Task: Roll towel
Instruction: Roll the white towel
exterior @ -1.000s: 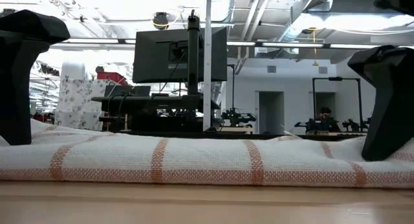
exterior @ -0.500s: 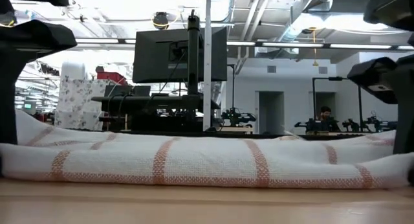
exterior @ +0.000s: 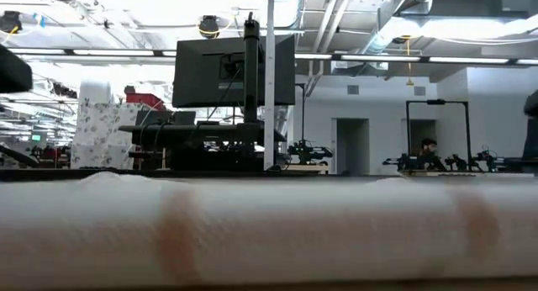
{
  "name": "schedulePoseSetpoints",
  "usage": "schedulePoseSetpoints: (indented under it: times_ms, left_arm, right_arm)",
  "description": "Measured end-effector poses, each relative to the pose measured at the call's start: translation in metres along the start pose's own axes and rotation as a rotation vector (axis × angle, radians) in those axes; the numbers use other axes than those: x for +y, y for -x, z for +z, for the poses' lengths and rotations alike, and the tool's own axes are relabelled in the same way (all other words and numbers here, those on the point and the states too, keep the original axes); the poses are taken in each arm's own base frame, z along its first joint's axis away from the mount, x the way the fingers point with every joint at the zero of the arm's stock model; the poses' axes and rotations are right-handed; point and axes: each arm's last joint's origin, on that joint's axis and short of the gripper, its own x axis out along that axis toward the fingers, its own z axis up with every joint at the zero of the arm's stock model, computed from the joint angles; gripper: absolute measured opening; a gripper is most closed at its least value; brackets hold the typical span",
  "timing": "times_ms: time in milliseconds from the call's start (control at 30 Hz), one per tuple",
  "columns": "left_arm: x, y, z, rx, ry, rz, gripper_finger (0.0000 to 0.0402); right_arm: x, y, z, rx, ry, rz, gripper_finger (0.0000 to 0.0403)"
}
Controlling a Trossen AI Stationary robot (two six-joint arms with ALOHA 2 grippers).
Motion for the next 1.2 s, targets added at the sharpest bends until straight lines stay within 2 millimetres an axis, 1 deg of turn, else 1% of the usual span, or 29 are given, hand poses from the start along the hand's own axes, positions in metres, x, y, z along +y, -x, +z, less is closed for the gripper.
schedulePoseSetpoints:
  times_ms: [67,167,233,367,500,600,833,933,1033,1200]
  left_arm:
    - [-0.005,0.003,0.002,0.015,0.000,-0.069,0.0000]
    - [-0.005,0.003,0.002,0.058,-0.001,-0.095,0.0000]
    - [-0.005,0.004,0.003,0.069,-0.003,-0.110,0.0000]
    - [-0.002,0.020,0.013,0.052,-0.006,-0.144,0.0000]
    - [0.007,0.038,0.023,0.039,-0.031,-0.144,0.0000]
    - [0.018,0.046,0.031,0.042,-0.058,-0.114,0.0000]
    - [0.044,0.048,0.052,0.055,-0.145,-0.046,0.0000]
    - [0.055,0.048,0.058,0.079,-0.183,-0.007,0.0000]
    - [0.067,0.040,0.060,0.084,-0.185,0.013,0.0000]
    - [0.089,0.019,0.055,0.093,-0.156,0.043,0.0000]
  right_arm:
    - [0.006,0.001,-0.003,0.004,-0.021,0.047,0.0001]
    - [0.014,0.003,-0.004,0.003,-0.035,0.112,0.0001]
    - [0.016,0.004,-0.004,0.001,-0.038,0.135,0.0001]
    - [0.022,0.010,-0.001,0.022,-0.045,0.212,0.0000]
    - [0.020,0.020,0.004,0.025,-0.043,0.209,0.0000]
    - [0.016,0.025,0.005,0.045,-0.048,0.172,0.0000]
    - [-0.003,0.039,0.017,0.082,-0.084,0.062,0.0000]
    - [-0.014,0.043,0.024,0.098,-0.102,0.008,0.0000]
    - [-0.027,0.041,0.025,0.134,-0.115,-0.076,0.0000]
    - [-0.043,0.041,0.033,0.132,-0.130,-0.189,0.0000]
